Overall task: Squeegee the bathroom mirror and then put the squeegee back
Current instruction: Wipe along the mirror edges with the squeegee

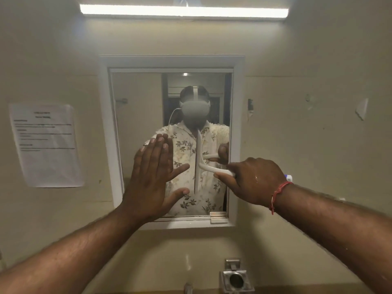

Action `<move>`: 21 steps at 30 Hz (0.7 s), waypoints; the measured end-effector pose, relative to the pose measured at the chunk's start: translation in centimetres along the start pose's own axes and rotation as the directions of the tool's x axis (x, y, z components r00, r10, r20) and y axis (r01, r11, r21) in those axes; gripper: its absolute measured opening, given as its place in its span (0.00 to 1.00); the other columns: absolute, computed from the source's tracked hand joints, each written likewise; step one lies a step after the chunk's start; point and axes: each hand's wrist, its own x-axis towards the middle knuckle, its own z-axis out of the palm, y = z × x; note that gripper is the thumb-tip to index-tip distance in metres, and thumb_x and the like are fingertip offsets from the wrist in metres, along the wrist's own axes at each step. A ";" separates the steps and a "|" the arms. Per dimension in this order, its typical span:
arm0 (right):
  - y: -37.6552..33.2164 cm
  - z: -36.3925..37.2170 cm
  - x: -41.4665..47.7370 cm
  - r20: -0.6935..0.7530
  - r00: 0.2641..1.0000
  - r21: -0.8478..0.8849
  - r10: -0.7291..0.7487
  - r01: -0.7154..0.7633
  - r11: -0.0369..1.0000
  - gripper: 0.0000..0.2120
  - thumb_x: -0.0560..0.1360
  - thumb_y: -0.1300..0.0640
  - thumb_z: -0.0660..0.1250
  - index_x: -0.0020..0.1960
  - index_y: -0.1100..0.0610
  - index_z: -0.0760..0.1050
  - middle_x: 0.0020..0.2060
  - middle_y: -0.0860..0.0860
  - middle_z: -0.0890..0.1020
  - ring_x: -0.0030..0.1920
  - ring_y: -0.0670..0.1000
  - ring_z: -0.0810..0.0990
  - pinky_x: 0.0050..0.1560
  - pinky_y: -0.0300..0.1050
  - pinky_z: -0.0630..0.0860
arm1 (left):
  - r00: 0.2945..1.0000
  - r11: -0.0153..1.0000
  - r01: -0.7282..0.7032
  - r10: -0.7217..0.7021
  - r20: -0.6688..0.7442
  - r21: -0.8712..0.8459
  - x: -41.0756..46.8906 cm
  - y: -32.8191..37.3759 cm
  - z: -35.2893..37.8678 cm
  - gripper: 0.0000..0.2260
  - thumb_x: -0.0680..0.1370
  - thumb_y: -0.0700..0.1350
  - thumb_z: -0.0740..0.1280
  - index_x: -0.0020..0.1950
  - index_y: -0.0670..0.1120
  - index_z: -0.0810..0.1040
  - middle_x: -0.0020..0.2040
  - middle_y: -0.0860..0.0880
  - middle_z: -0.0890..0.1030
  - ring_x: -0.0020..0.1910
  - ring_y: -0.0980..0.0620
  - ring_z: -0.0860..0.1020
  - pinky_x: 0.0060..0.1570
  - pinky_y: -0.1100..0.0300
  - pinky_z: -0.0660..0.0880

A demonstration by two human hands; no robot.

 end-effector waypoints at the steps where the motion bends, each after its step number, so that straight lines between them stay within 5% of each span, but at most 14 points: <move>1: 0.7 0.0 -0.5 0.009 1.000 -0.003 0.012 -0.012 1.000 0.33 0.82 0.24 0.45 0.47 0.46 0.80 0.31 0.44 0.77 0.29 0.45 0.73 0.29 0.42 0.65 | 1.000 1.000 -0.006 0.006 -0.004 -0.003 0.2 0.5 0.2 0.51 0.86 0.76 0.54 0.93 0.39 0.45 0.94 0.37 0.45 0.95 0.37 0.45 0.91 0.31 0.49; 6: 3.0 -0.4 -2.7 0.038 0.997 -0.014 0.065 -0.065 0.998 0.30 0.83 0.25 0.47 0.38 0.46 0.69 0.29 0.44 0.73 0.28 0.44 0.69 0.29 0.43 0.59 | 0.999 1.000 -0.022 0.022 0.029 -0.010 1.0 2.8 0.9 0.52 0.86 0.76 0.55 0.93 0.38 0.45 0.95 0.38 0.42 0.95 0.38 0.43 0.92 0.33 0.47; 21: 6.0 0.1 -3.5 0.020 0.998 -0.015 0.059 -0.059 0.998 0.31 0.83 0.25 0.47 0.38 0.46 0.69 0.29 0.45 0.75 0.29 0.46 0.74 0.31 0.42 0.66 | 0.997 0.997 -0.024 0.028 0.072 -0.069 1.6 6.0 1.2 0.52 0.86 0.76 0.56 0.93 0.38 0.46 0.95 0.40 0.41 0.95 0.37 0.44 0.90 0.29 0.52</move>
